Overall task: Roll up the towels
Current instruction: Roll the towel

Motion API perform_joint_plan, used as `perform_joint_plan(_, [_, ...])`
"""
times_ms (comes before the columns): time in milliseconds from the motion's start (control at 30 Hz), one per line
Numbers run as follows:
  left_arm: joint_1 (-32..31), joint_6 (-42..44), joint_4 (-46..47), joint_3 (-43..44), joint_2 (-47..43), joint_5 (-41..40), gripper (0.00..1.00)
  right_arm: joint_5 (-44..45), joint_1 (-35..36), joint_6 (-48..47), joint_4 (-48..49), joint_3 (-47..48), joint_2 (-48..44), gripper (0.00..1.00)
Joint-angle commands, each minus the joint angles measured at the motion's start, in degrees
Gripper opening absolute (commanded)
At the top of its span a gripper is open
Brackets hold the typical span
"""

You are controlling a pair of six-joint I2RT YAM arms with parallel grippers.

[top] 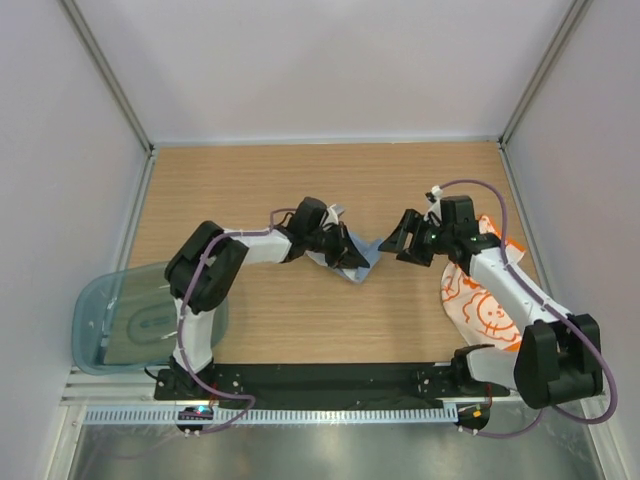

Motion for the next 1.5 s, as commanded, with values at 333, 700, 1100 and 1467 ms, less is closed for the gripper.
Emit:
perform_joint_plan(333, [2.7, -12.6, 16.4, -2.3, 5.9, 9.4, 0.00, 9.5, 7.4, 5.5, 9.2, -2.3, 9.7, 0.66])
perform_joint_plan(700, [2.7, -15.0, 20.4, -1.4, 10.2, 12.4, 0.00, 13.3, 7.7, 7.9, 13.4, -2.3, 13.8, 0.65])
perform_joint_plan(1100, [2.7, -20.3, 27.3, -2.8, 11.2, 13.7, 0.00, 15.8, 8.6, 8.6, 14.1, -3.0, 18.5, 0.38])
perform_joint_plan(1467, [2.8, -15.3, 23.9, -5.5, 9.2, 12.9, 0.31, 20.1, 8.6, 6.9, 7.8, 1.0, 20.7, 0.04])
